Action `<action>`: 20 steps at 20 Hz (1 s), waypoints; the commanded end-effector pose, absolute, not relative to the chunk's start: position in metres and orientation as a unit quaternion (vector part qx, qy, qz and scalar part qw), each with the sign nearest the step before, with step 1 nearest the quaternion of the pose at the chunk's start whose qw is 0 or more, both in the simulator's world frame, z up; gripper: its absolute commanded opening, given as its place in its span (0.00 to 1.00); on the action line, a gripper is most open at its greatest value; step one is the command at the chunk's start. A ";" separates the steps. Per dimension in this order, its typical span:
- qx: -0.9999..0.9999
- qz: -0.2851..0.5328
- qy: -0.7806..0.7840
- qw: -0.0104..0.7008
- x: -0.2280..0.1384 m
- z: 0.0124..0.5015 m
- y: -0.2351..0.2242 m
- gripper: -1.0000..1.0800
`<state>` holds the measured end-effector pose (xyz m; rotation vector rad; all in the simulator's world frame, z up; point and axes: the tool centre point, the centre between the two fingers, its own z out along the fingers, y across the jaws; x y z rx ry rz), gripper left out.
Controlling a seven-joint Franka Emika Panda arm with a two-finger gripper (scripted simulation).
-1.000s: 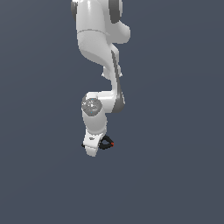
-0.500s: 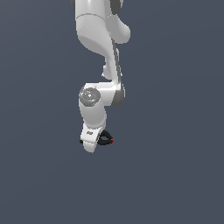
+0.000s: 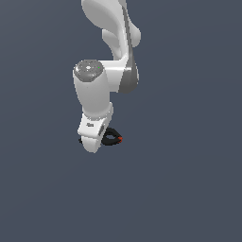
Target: Pick up the object and move it to a goal position.
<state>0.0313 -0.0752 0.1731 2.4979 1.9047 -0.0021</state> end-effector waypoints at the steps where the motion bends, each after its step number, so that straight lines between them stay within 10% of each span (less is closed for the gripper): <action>1: 0.795 0.000 0.607 0.000 0.030 0.204 -0.076 0.00; 20: 0.796 0.000 0.606 0.000 0.030 0.310 -0.082 0.00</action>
